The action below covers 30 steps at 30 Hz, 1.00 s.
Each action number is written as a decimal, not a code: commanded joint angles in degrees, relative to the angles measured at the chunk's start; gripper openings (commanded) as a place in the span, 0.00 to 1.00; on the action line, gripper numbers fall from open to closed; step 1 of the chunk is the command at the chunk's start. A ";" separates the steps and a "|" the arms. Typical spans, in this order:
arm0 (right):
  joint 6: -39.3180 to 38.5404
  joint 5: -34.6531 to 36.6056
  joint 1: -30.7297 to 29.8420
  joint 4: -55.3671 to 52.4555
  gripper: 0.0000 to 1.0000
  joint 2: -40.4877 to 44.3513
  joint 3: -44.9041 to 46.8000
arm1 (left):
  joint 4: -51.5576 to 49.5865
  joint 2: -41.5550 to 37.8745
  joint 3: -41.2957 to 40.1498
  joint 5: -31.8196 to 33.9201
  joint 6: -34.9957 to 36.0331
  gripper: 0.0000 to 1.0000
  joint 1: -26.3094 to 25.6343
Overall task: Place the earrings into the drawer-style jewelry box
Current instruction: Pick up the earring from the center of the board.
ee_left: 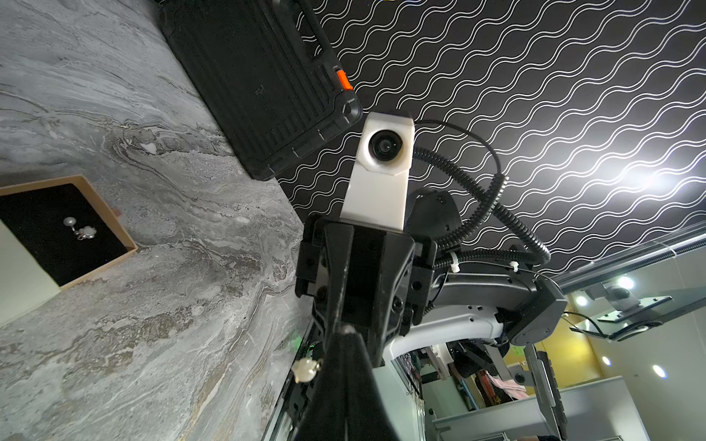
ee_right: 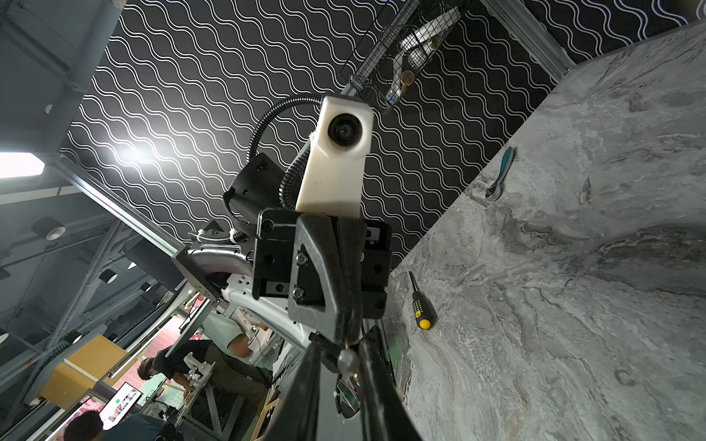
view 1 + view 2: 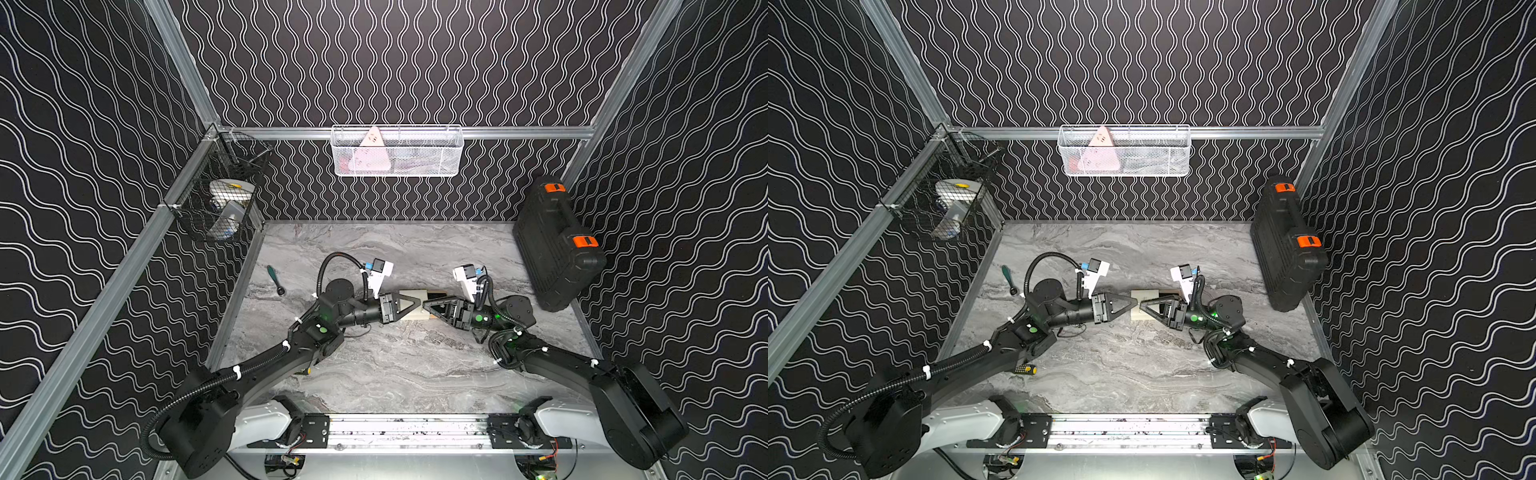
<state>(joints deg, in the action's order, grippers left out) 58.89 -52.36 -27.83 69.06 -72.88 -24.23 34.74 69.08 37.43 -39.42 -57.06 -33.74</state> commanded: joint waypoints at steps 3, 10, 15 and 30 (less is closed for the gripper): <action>-0.36 0.34 -0.01 2.32 0.19 0.03 -0.37 | 2.54 -0.50 -0.24 -0.70 -0.68 0.00 0.06; -0.45 0.46 0.03 1.96 0.23 0.19 -0.47 | 3.21 -0.13 -0.25 -1.02 -1.21 0.00 0.07; -0.70 0.70 -0.03 1.40 0.24 0.50 -0.47 | 2.86 -0.37 -0.25 -0.89 -1.00 0.00 0.07; -1.50 0.86 -0.03 -0.23 0.21 0.68 -0.73 | 2.82 -0.58 -0.18 -1.17 -1.28 0.01 0.07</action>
<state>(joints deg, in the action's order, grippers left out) 57.84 -51.53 -27.79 68.47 -72.47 -24.47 35.11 68.82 37.10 -39.83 -57.41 -33.74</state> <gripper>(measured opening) 0.213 0.060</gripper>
